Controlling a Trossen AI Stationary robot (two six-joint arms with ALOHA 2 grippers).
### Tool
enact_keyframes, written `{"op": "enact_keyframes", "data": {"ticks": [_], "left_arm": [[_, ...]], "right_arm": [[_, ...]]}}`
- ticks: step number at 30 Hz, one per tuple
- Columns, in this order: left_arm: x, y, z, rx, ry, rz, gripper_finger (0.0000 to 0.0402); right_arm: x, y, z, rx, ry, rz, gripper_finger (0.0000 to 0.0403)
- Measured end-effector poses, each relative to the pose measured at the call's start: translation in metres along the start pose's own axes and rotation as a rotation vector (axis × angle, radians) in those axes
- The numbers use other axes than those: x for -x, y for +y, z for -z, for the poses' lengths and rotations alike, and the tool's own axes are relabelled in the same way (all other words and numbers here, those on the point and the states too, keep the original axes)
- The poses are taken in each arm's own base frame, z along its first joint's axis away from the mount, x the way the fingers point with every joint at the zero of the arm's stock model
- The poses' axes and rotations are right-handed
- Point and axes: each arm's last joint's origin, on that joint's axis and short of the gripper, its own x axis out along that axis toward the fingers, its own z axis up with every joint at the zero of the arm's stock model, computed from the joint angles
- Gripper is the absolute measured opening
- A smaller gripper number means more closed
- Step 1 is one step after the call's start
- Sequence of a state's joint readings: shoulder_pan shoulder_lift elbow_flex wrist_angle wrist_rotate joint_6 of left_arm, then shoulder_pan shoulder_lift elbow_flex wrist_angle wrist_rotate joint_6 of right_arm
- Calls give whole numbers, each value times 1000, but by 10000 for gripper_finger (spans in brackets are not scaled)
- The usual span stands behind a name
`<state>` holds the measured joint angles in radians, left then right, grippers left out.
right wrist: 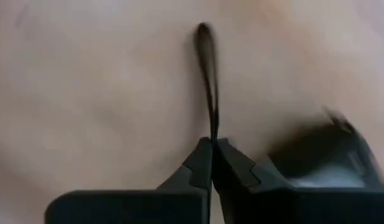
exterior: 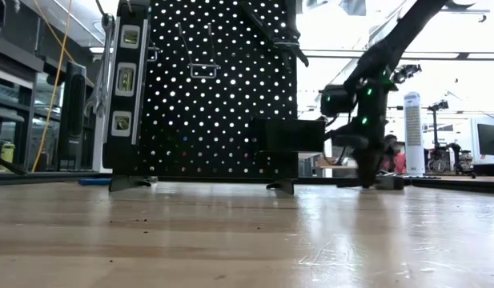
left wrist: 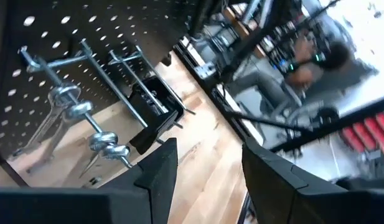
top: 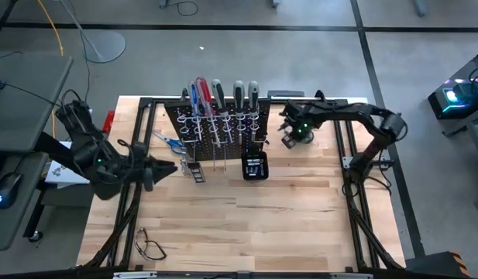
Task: Hang tools onto peg board
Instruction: Hang the gray tape measure on the pegboard
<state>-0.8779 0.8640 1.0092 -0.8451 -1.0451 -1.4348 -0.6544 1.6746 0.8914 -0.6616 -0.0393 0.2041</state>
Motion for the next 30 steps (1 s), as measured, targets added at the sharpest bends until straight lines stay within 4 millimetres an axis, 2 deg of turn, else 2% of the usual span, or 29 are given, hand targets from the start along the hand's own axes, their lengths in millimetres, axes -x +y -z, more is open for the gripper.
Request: {"op": "enact_keyframes", "data": {"ticks": [7, 11, 16, 21, 25, 30], "left_arm": [[9, 6, -7, -157, 146, 63, 161], [9, 7, 0, -227, 291, 80, 161], [3, 2, 16, -300, 406, 67, 161], [-6, -8, 42, -368, 424, 42, 161], [-15, -22, 58, -369, 365, 72, 161], [-30, -52, 53, -251, 229, 228, 161]], "right_arm": [[52, 40, 25, -98, -121, -57, 1], [81, 65, 46, -165, -216, -145, 1], [109, 92, 84, -194, -255, -214, 1], [126, 117, 124, -179, -275, -298, 0], [136, 142, 146, -115, -301, -447, 0], [157, 178, 161, 12, -440, -735, 0]]}}
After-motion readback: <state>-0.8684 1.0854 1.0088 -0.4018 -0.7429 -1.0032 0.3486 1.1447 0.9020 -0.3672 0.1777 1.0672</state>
